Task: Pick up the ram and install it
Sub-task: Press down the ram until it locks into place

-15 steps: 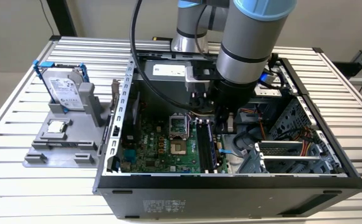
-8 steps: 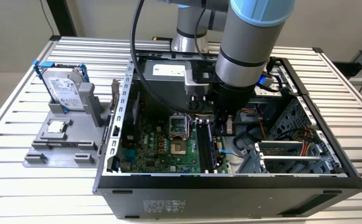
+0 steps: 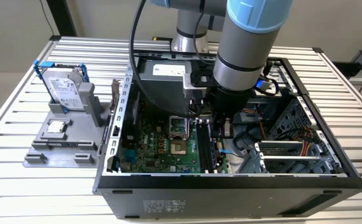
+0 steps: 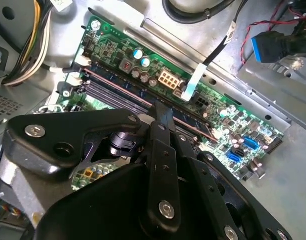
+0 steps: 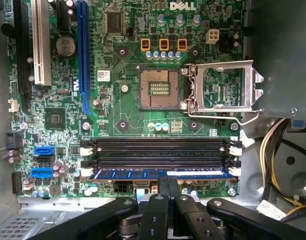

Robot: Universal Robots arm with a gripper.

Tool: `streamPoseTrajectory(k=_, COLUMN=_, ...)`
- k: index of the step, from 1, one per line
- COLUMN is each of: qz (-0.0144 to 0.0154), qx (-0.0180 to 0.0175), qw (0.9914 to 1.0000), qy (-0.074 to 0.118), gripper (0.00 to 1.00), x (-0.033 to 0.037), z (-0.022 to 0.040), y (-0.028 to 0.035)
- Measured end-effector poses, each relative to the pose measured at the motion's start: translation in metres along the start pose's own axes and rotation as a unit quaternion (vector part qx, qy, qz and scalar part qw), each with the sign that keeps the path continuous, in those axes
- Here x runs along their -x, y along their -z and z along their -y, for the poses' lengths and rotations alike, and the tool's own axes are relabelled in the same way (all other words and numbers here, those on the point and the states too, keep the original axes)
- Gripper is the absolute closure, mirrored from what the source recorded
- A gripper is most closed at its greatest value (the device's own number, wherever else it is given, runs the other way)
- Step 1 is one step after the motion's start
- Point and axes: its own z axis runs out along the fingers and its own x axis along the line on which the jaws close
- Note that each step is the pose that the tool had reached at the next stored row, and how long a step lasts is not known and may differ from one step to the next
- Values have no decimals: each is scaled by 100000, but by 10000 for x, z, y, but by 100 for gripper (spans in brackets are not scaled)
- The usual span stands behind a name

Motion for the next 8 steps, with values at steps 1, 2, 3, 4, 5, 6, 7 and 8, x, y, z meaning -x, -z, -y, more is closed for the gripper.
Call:
streamPoseTrajectory(k=1, qz=-4, qx=0, qw=100000, qy=3, gripper=100, x=0, z=0, y=-2)
streamPoseTrajectory(k=2, qz=-15, qx=3, qw=100000, qy=4, gripper=100, x=0, z=0, y=-2)
streamPoseTrajectory(k=3, qz=-17, qx=4, qw=100000, qy=-3, gripper=100, x=0, z=-1, y=-2)
streamPoseTrajectory(k=4, qz=-6, qx=1, qw=100000, qy=-4, gripper=100, x=0, z=-1, y=-4)
streamPoseTrajectory(k=5, qz=-4, qx=-1, qw=100000, qy=-4, gripper=100, x=0, z=-1, y=-5)
streamPoseTrajectory(k=6, qz=-3, qx=-1, qw=100000, qy=-2, gripper=100, x=0, z=-1, y=-6)
streamPoseTrajectory(k=7, qz=8, qx=-3, qw=100000, qy=-2, gripper=100, x=0, z=-1, y=-10)
streamPoseTrajectory(k=8, qz=22, qx=-9, qw=100000, qy=-3, gripper=100, x=1, z=-2, y=-17)
